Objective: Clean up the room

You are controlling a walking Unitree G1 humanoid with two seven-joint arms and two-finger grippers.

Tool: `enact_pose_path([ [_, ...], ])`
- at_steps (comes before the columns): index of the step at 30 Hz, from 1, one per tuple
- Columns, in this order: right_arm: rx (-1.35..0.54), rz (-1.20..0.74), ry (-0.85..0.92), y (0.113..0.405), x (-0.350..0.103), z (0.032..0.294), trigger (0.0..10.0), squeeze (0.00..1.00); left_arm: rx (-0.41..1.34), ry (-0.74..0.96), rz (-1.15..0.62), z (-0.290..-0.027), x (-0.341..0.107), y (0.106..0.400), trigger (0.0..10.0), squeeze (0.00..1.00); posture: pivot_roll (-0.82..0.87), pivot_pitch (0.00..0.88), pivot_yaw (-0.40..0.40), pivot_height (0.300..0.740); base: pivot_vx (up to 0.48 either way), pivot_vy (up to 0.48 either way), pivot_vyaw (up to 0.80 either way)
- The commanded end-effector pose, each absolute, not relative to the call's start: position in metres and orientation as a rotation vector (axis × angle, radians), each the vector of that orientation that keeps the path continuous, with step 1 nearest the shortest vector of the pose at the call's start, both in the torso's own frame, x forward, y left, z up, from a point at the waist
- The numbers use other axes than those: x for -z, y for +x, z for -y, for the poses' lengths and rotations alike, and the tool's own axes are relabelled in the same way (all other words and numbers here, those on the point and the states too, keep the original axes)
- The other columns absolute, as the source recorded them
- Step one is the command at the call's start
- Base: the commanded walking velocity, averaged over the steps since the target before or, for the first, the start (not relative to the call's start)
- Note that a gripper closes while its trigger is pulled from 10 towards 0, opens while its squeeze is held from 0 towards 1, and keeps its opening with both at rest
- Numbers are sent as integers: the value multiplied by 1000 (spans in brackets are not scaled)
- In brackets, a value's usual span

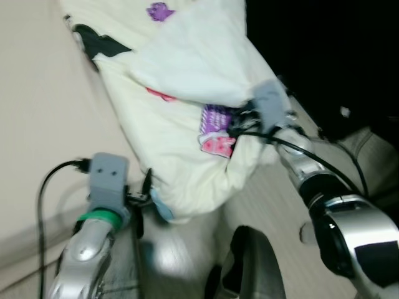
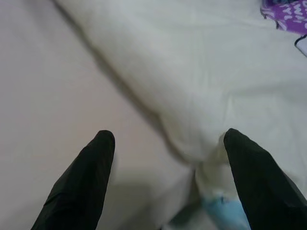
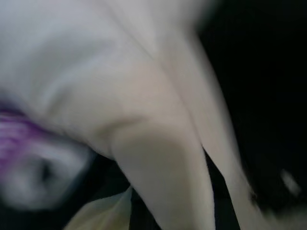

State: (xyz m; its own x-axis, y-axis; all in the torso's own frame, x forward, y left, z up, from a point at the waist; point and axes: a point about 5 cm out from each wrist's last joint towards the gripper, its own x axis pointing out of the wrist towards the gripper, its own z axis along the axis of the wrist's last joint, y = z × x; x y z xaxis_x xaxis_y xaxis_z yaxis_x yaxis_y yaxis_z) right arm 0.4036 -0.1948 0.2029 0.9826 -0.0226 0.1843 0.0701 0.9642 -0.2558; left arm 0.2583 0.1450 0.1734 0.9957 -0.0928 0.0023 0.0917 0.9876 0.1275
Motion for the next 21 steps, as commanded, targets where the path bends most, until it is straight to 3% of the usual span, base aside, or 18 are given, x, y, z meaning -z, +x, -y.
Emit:
enact_pose_path([
  [1, 187, 135, -188, 394, -186, 223, 0, 0, 136, 111, -30, -138, -163, 258, 10000, 0, 244, 271, -135, 550, 0, 0, 0],
  [2, 187, 135, -188, 394, -186, 223, 0, 0, 136, 111, -30, -138, -163, 258, 10000, 0, 244, 271, -135, 550, 0, 0, 0],
  [3, 233, 122, -147, 386, -170, 229, 4000, 0, 163, 111, -22, -133, -164, 262, 10000, 0, 222, 265, -129, 550, 0, 0, 0],
  [4, 290, 117, -109, 374, -152, 236, 10000, 0, 190, 109, -14, -127, -166, 267, 10000, 0, 183, 261, -120, 550, 0, 0, 0],
  [10, 471, 46, 58, 335, -99, 245, 10000, 0, 238, 98, 0, -116, -168, 277, 10000, 0, 145, 261, -99, 550, 0, 0, 0],
  [12, 695, -112, 389, 306, -49, 247, 10000, 0, 262, 93, -4, -111, -167, 280, 10000, 0, 130, 261, -76, 550, 0, 0, 0],
  [14, 810, -230, 613, 290, -19, 239, 10000, 0, 275, 95, -9, -109, -165, 280, 10000, 0, 136, 263, -71, 550, 0, 0, 0],
  [21, 800, -300, 612, 291, -13, 230, 10000, 0, 264, 101, -8, -113, -165, 279, 10000, 0, 158, 259, -81, 550, 0, 0, 0],
])
